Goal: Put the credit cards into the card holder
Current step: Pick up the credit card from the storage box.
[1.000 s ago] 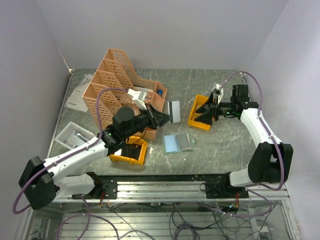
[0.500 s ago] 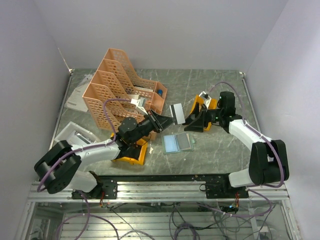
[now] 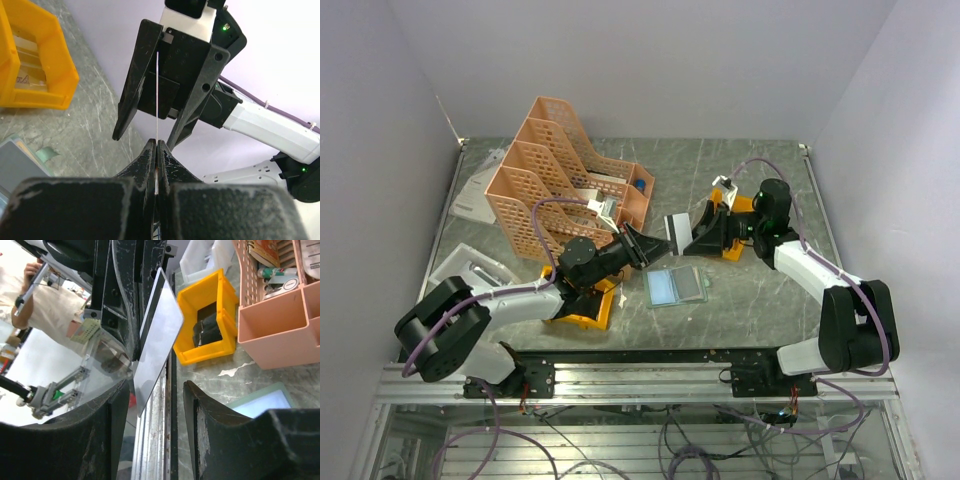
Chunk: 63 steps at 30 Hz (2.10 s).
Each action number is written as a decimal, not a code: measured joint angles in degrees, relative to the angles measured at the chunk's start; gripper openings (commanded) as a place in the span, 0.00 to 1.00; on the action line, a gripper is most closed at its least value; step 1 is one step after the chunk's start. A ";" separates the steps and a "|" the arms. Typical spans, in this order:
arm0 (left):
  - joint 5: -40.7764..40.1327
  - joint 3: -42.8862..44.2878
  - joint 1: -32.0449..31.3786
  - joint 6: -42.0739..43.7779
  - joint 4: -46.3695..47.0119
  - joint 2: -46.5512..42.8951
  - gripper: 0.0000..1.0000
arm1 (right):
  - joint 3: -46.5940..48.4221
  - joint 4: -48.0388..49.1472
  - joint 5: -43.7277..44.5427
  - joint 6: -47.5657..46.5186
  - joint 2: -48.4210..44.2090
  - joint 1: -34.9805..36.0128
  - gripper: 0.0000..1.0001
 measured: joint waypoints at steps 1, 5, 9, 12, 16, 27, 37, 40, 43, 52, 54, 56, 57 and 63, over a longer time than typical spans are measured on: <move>0.35 0.00 0.00 0.26 -0.02 -0.02 0.07 | 0.00 1.18 0.00 1.38 0.00 0.00 0.42; 1.40 -0.20 0.00 1.25 -0.11 -0.68 0.07 | 0.00 3.98 -0.11 4.96 0.02 0.07 0.09; 1.49 -0.59 0.09 2.84 -1.18 -1.22 0.15 | 0.02 4.79 -1.18 6.54 0.02 0.55 0.00; 1.57 -0.63 0.07 3.82 -1.92 -1.46 0.40 | 0.09 3.21 -1.55 5.53 0.13 0.72 0.00; 2.21 -0.63 0.37 4.42 -3.76 -3.08 0.51 | 1.33 -1.62 -1.79 0.63 0.39 1.38 0.00; 11.91 4.92 5.81 9.55 -14.82 -6.93 0.40 | 3.06 -11.65 -2.80 -9.55 0.85 2.51 0.00; 19.74 8.85 8.92 11.63 -19.89 -4.48 0.20 | 3.26 -14.23 -3.23 -12.90 0.87 3.80 0.00; 20.83 9.35 9.22 11.65 -20.00 -3.96 0.17 | 3.61 -15.34 -3.10 -13.94 0.94 3.93 0.00; 21.53 9.44 9.57 11.65 -20.02 -3.91 0.17 | 3.98 -16.61 -3.08 -15.37 1.14 4.02 0.00; 25.92 10.62 11.17 12.28 -21.24 -3.02 0.21 | 4.74 -19.74 -3.04 -18.69 1.62 4.31 0.00; 27.28 11.74 11.47 12.90 -22.64 -2.54 0.21 | 4.76 -20.04 -2.97 -19.21 1.64 4.28 0.00; 28.37 12.59 11.69 13.40 -23.71 -2.25 0.21 | 4.79 -20.48 -2.89 -19.65 1.66 4.31 0.00; 28.83 12.90 11.82 13.73 -24.28 -2.16 0.22 | 4.90 -20.72 -2.84 -19.91 1.68 4.31 0.00; 30.86 13.53 13.42 14.58 -26.05 -2.12 0.07 | 5.31 -22.38 -2.36 -21.51 1.77 4.52 0.00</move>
